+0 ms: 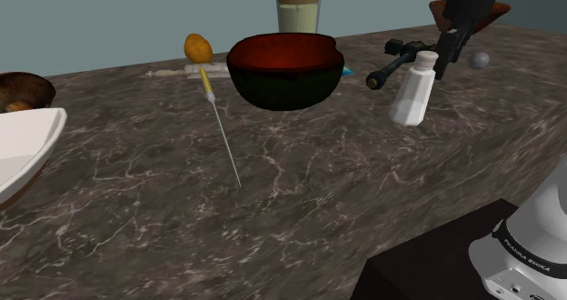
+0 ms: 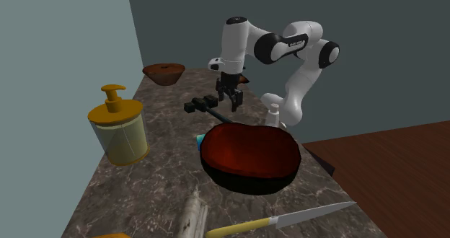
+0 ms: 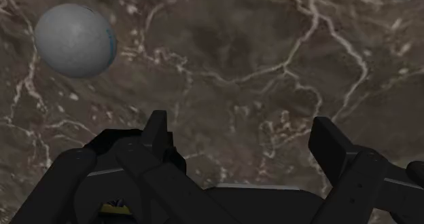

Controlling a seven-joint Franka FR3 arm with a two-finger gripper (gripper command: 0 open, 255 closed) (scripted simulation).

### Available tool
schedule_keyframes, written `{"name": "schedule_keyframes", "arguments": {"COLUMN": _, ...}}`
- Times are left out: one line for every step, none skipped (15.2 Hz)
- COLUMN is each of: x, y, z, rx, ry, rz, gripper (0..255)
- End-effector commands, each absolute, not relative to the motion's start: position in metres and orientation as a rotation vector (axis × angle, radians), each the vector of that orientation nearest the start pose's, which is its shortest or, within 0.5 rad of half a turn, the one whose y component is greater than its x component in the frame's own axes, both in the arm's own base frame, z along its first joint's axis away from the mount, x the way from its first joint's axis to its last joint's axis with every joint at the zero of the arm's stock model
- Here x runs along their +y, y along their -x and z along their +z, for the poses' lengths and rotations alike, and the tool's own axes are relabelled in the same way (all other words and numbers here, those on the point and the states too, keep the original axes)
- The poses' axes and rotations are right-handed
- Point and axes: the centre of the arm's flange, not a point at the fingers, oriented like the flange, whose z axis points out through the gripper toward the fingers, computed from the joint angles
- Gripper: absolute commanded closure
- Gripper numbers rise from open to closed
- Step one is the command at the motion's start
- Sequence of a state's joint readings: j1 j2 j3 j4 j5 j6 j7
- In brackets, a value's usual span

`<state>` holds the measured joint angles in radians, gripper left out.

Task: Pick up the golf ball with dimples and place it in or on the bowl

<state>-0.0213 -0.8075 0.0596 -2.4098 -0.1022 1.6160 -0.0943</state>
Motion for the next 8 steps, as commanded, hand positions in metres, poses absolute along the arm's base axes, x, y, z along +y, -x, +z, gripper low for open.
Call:
{"name": "schedule_keyframes", "arguments": {"x": 0.006, "y": -0.305, "z": 0.576, "rx": -0.195, "ry": 3.281, "rz": -0.012, "gripper": 0}}
{"name": "schedule_keyframes", "arguments": {"x": -0.005, "y": -0.298, "z": 0.582, "rx": -0.205, "ry": 3.282, "rz": -0.036, "gripper": 0}}
{"name": "schedule_keyframes", "arguments": {"x": -0.016, "y": -0.292, "z": 0.587, "rx": -0.216, "ry": 3.282, "rz": -0.061, "gripper": 0}}
{"name": "schedule_keyframes", "arguments": {"x": -0.028, "y": -0.285, "z": 0.593, "rx": -0.226, "ry": 3.282, "rz": -0.085, "gripper": 0}}
{"name": "schedule_keyframes", "arguments": {"x": -0.039, "y": -0.279, "z": 0.598, "rx": -0.237, "ry": 3.281, "rz": -0.11, "gripper": 0}}
{"name": "schedule_keyframes", "arguments": {"x": -0.05, "y": -0.272, "z": 0.603, "rx": -0.248, "ry": 3.281, "rz": -0.134, "gripper": 0}}
{"name": "schedule_keyframes", "arguments": {"x": -0.062, "y": -0.266, "z": 0.608, "rx": -0.258, "ry": 3.28, "rz": -0.158, "gripper": 0}}
{"name": "schedule_keyframes", "arguments": {"x": -0.073, "y": -0.259, "z": 0.613, "rx": -0.269, "ry": 3.279, "rz": -0.183, "gripper": 0}}
